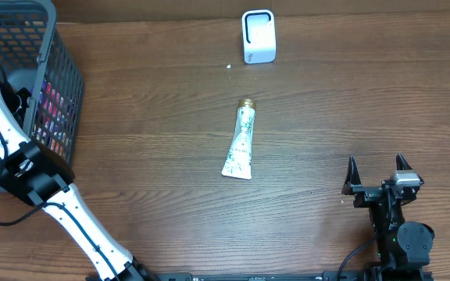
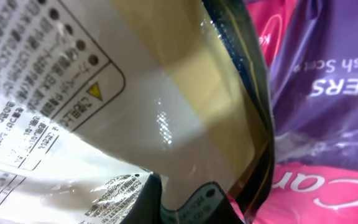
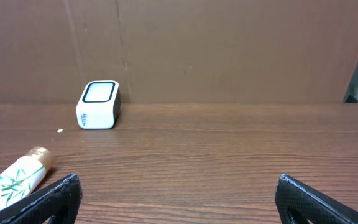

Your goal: Scan the item barcode

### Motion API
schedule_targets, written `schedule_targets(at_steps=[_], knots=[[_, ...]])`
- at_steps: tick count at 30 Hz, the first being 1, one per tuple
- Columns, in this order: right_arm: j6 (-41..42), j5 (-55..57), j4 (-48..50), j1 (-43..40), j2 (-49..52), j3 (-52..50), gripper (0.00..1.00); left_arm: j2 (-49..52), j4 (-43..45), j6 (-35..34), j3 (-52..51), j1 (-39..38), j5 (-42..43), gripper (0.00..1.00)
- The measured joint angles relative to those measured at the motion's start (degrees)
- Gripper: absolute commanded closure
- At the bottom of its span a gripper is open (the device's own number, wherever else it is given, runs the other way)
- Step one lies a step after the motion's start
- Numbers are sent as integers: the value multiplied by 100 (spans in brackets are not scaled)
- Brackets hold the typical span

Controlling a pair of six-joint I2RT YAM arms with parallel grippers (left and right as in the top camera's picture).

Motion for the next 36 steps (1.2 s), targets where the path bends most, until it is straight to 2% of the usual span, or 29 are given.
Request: schedule_targets(at_steps=[7, 14, 20, 29, 36], knots=[[0, 4, 2, 0, 0, 0, 0, -164, -28, 0, 503, -13, 542, 96], [-2, 2, 4, 0, 0, 0, 0, -1316, 63, -63, 887, -74, 1032, 96], [0, 4, 0, 0, 0, 0, 0, -1967, 55, -155, 981, -90, 1281, 96], [0, 2, 4, 0, 0, 0, 0, -2273, 63, -175, 979, -90, 1561, 96], [0, 2, 2, 0, 0, 0, 0, -3246, 61, -168, 984, -90, 1884, 96]])
